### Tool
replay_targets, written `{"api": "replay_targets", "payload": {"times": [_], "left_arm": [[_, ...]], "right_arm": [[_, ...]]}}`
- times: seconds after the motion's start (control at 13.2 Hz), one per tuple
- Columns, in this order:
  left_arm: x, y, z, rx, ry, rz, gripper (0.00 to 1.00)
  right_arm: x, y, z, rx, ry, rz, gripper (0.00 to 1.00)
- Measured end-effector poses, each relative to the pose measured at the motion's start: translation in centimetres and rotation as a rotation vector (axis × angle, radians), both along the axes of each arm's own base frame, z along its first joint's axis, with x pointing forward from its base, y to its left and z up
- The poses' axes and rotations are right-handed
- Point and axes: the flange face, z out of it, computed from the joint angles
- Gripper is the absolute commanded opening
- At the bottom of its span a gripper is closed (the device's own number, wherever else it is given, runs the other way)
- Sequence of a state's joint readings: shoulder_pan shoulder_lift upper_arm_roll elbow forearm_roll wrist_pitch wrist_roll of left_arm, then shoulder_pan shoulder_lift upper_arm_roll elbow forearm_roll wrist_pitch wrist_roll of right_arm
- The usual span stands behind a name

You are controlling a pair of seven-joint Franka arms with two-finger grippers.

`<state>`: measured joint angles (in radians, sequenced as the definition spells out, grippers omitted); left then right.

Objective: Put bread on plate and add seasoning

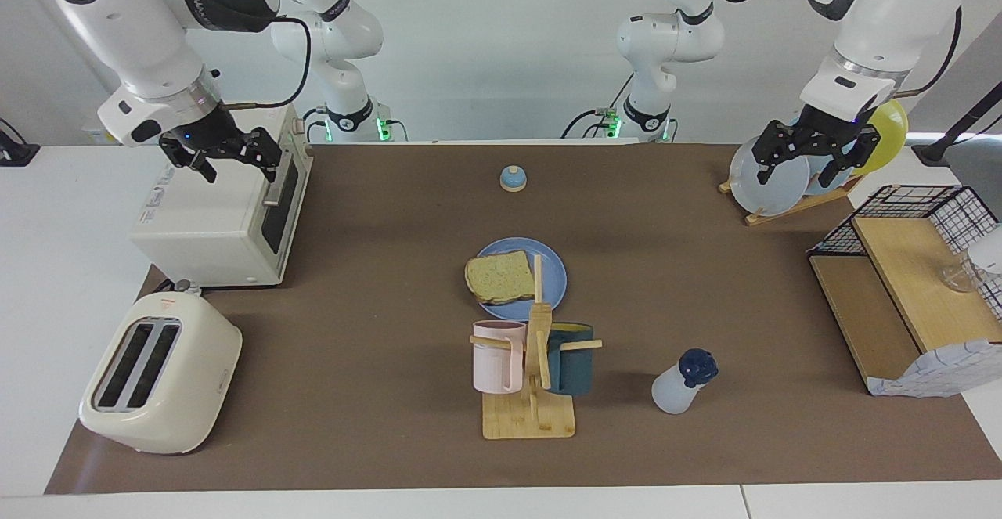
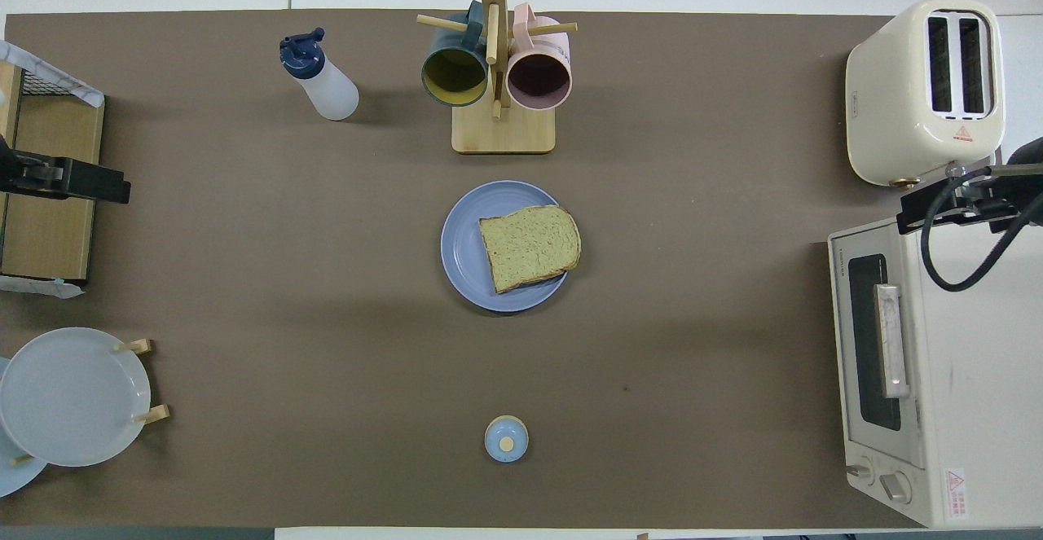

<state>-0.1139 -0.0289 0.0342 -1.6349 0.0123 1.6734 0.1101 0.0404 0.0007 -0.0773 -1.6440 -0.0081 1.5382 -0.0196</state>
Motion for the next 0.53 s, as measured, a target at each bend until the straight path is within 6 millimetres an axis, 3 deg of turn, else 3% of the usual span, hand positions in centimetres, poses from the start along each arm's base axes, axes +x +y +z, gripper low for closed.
{"api": "replay_targets", "payload": {"times": [0.53], "left_arm": [[-0.58,-0.16,-1.03,0.001,0.037,0.031,1.0]], "right_arm": [[0.0,0.0,0.0,0.0,0.0,0.0,1.0]]}}
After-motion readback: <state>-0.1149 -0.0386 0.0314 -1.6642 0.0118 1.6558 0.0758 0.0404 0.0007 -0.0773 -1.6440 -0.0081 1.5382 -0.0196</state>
